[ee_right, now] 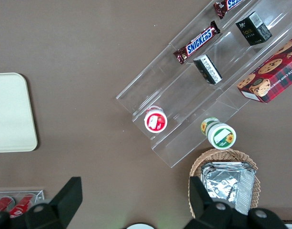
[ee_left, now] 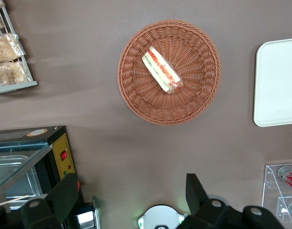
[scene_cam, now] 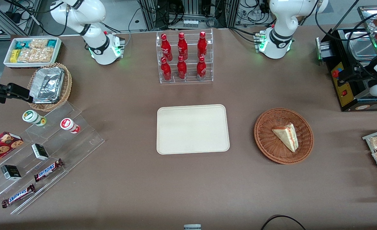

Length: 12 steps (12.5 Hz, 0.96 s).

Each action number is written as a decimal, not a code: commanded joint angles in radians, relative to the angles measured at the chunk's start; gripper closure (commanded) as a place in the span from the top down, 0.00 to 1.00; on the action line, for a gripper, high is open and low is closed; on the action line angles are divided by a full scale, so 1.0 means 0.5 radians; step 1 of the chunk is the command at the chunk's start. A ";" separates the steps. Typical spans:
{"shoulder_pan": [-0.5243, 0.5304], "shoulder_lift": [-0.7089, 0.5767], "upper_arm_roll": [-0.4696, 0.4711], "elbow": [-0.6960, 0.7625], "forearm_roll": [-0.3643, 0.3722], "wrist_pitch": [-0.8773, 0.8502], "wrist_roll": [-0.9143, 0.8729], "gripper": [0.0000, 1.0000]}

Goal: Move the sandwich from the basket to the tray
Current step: 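Move the left gripper over the wicker basket toward the sandwich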

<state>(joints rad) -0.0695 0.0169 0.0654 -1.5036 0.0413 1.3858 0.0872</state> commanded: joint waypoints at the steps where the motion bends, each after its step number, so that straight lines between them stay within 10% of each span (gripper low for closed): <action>1: -0.033 -0.037 0.029 -0.009 -0.018 -0.011 0.019 1.00; 12: -0.027 -0.009 0.029 -0.965 -0.015 1.037 0.016 1.00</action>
<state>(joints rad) -0.0755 0.0380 0.0676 -1.8879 0.0392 1.8021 0.0873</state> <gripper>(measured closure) 0.000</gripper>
